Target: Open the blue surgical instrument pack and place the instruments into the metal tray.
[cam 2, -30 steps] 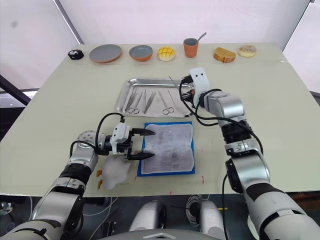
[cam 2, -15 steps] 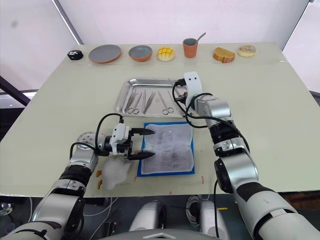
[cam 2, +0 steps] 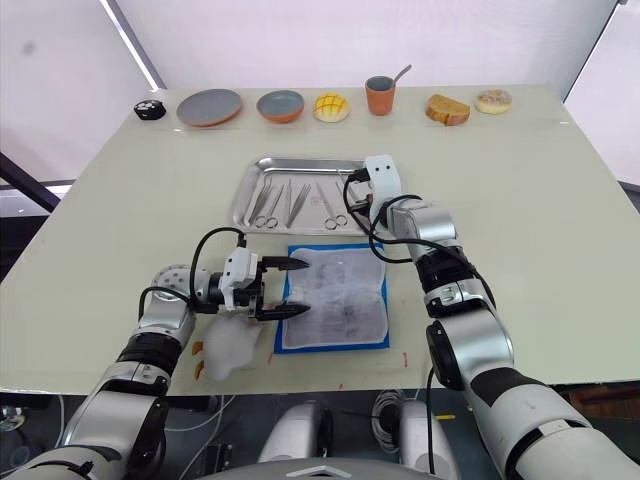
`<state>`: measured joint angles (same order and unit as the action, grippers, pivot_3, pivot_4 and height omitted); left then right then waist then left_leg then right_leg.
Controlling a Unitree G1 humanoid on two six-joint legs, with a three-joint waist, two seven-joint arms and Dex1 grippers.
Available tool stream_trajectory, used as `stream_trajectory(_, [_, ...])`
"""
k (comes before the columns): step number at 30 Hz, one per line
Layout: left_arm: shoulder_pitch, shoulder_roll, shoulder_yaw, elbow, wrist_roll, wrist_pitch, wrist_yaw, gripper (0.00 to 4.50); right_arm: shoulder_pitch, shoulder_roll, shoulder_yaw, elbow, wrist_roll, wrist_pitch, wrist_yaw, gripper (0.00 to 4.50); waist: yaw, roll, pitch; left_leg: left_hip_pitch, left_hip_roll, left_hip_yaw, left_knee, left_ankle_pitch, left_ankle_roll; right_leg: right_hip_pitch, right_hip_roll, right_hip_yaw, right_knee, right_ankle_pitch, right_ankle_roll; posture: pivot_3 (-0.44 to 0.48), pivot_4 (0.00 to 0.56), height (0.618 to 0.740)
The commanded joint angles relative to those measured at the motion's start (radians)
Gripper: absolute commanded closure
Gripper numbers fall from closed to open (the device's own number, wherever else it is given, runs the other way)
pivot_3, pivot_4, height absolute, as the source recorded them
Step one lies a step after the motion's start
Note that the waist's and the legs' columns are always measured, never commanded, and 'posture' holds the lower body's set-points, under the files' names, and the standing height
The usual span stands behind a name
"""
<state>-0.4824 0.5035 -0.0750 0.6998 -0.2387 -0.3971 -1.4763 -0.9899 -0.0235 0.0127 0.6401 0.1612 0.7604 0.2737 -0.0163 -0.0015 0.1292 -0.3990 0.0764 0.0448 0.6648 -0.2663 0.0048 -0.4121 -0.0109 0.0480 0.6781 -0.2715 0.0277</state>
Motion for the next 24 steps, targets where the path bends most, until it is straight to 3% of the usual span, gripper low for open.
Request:
stream_trajectory(1, [0.044, -0.003, -0.032, 0.027, 0.039, 0.024, 0.005, 0.00, -0.015, 0.005, -0.004, -0.009, -0.001, -0.029, 0.007, 4.49, 0.000, 0.000, 0.000, 0.000, 0.000, 0.000, 0.000, 0.000, 0.000, 0.000, 0.000, 0.000, 0.000, 0.000, 0.000, 0.000, 0.150, 0.740])
stream_trajectory(5, [0.053, 0.001, -0.030, 0.012, 0.036, 0.033, 0.006, 0.00, -0.016, 0.008, -0.008, -0.007, 0.002, -0.031, 0.007, 2.73, -0.003, 0.000, 0.000, 0.000, 0.000, 0.000, 0.000, 0.000, 0.000, 0.000, 0.000, 0.000, 0.000, 0.000, 0.000, 0.000, 0.150, 0.740])
stream_trajectory(6, [0.056, 0.003, -0.029, 0.007, 0.035, 0.036, 0.006, 0.00, -0.015, 0.007, -0.008, -0.010, 0.001, -0.039, 0.006, 2.08, -0.003, 0.000, 0.000, 0.000, 0.000, 0.000, 0.000, 0.000, 0.000, 0.000, 0.000, 0.000, 0.000, 0.000, 0.000, 0.000, 0.150, 0.740])
stream_trajectory(11, [0.071, 0.008, -0.022, -0.014, 0.026, 0.051, 0.007, 0.00, 0.017, 0.003, -0.004, -0.089, 0.014, -0.092, 0.039, 0.40, -0.004, 0.000, 0.000, 0.000, 0.000, 0.000, -0.001, 0.000, 0.000, 0.000, 0.000, 0.000, 0.000, 0.000, 0.000, 0.000, 0.150, 0.740])
stream_trajectory(19, [0.117, 0.007, 0.028, -0.162, -0.059, 0.164, 0.033, 0.00, 0.264, -0.078, 0.031, -0.458, 0.117, -0.301, 0.344, 0.40, -0.018, 0.000, 0.001, 0.000, 0.000, 0.000, -0.002, 0.000, 0.000, -0.001, 0.000, 0.001, -0.001, -0.001, 0.001, 0.000, 0.150, 0.740])
stream_trajectory(24, [0.146, 0.007, 0.093, -0.340, -0.169, 0.340, 0.112, 0.00, 0.355, -0.163, 0.015, -0.569, 0.197, -0.342, 0.494, 0.40, -0.023, -0.004, 0.006, 0.000, 0.000, 0.000, -0.002, 0.000, 0.000, -0.001, 0.000, 0.001, -0.001, -0.001, 0.002, 0.000, 0.150, 0.740])
